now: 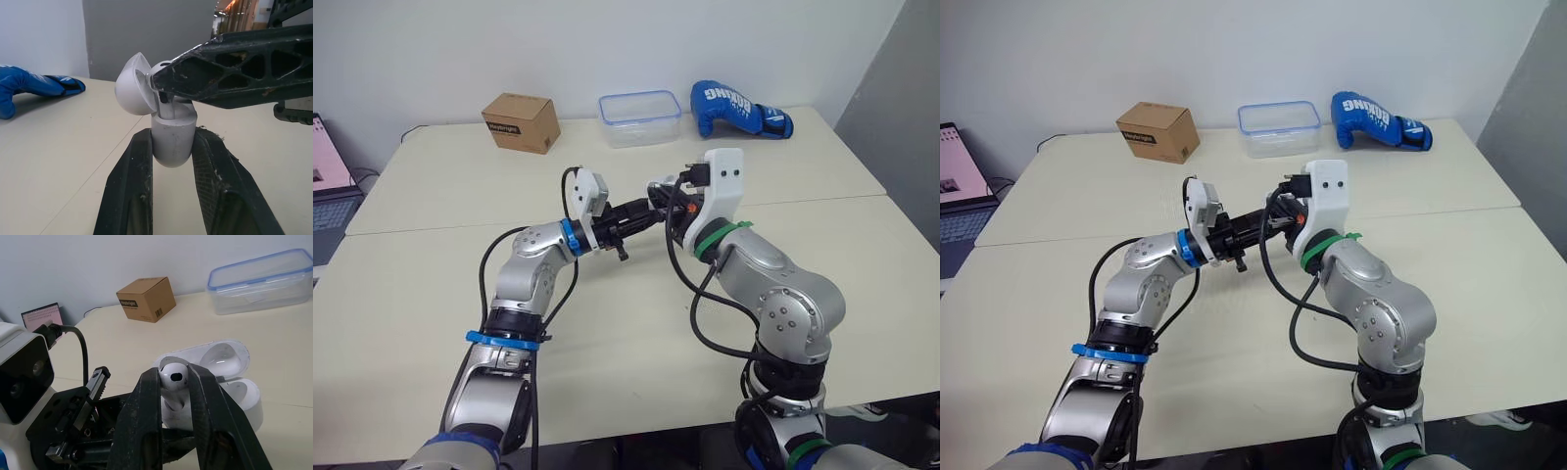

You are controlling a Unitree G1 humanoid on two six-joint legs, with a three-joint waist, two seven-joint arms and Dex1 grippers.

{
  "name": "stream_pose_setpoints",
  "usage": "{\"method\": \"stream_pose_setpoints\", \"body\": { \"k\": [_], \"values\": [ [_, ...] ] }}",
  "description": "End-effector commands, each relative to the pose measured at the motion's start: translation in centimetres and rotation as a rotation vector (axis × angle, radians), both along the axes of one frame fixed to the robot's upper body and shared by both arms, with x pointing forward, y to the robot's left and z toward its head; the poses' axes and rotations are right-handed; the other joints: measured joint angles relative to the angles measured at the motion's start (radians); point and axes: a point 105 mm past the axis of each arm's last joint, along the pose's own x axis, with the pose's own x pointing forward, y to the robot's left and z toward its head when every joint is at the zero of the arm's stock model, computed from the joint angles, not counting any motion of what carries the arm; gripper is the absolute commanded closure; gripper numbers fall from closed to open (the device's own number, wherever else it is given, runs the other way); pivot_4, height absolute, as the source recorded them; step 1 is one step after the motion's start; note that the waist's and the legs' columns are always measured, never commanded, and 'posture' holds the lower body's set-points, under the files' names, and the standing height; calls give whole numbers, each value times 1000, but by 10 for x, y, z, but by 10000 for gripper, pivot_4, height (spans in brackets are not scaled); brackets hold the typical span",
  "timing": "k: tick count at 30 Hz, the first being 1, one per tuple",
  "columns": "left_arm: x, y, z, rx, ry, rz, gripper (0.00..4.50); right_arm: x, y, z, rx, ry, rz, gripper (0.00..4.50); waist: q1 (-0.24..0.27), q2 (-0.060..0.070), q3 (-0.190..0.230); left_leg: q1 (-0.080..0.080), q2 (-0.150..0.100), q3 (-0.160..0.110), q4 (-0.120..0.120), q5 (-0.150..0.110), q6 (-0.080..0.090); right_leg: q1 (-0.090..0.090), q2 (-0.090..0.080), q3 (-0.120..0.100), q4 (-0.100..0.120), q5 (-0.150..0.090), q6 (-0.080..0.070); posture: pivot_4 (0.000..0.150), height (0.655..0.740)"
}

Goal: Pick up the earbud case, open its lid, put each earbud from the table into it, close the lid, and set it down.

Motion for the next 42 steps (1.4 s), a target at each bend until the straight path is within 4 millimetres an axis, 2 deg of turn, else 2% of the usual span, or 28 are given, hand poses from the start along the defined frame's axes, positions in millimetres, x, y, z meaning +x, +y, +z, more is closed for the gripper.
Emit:
{"method": "stream_pose_setpoints", "body": {
  "k": [1, 2, 9, 17, 23, 28, 32, 35, 39, 42],
  "values": [
    [2, -2, 30, -48, -107, 15, 37247, -8, 19, 4, 68, 17, 60, 41024, 0, 0, 0, 0, 0, 0, 0, 0, 0, 0, 0, 0, 0, 0, 0, 1500, 7307],
    [2, -2, 31, -50, -108, 17, 37247, -8, 19, 4, 68, 17, 60, 41024, 0, 0, 0, 0, 0, 0, 0, 0, 0, 0, 0, 0, 0, 0, 0, 1500, 7307],
    [2, -3, 31, -52, -112, 15, 37247, -7, 16, 12, 34, -47, 50, 17085, -5, 0, 0, 0, 0, 0, 0, 0, 0, 0, 0, 0, 0, 0, 0, 1500, 7307],
    [-1, 1, 26, -47, -105, 4, 37247, -5, 4, 22, -21, -150, 33, 17085, -5, 0, 0, 0, 0, 0, 0, 0, 0, 0, 0, 0, 0, 0, 0, 1500, 7307],
    [-6, 6, 22, -39, -93, -9, 37247, -12, -2, 27, -106, -212, 110, 17085, -5, 0, 0, 0, 0, 1, 0, 0, 0, 0, 0, 0, 0, 0, 0, 1500, 7307],
    [-12, 17, 17, -30, -59, -42, 37247, -34, -14, 41, -172, -252, 342, 17085, -5, 0, 0, 0, 0, 1, 0, 0, 0, 0, 0, 0, -1, 0, 0, 1500, 7307],
    [-16, 29, 10, -8, -35, -62, 37247, -56, -35, 49, -355, -261, 577, 17085, -2, 0, 0, -1, 0, 1, 0, 0, 1, 2, 0, -2, -3, 0, 0, 1500, 7307],
    [-20, 35, 6, 7, -23, -79, 37247, -65, -48, 53, -463, -254, 681, 17085, -2, 0, 0, -1, 0, 3, 0, 0, 1, 2, 0, -3, -3, 0, 0, 1500, 7307],
    [-30, 40, 2, 19, -8, -119, 37247, -59, -71, 39, -689, -163, 740, 17085, -2, -1, 1, -1, 1, 6, 0, -1, 1, 2, 0, -2, -3, 0, 0, 1500, 7307],
    [-39, 42, 0, 29, 2, -151, 37247, -37, -94, 16, -881, -39, 710, 17085, -4, -1, 1, -1, 1, 7, 0, -1, 1, 2, 0, -1, -3, 0, 1, 1500, 7307]
  ]
}}
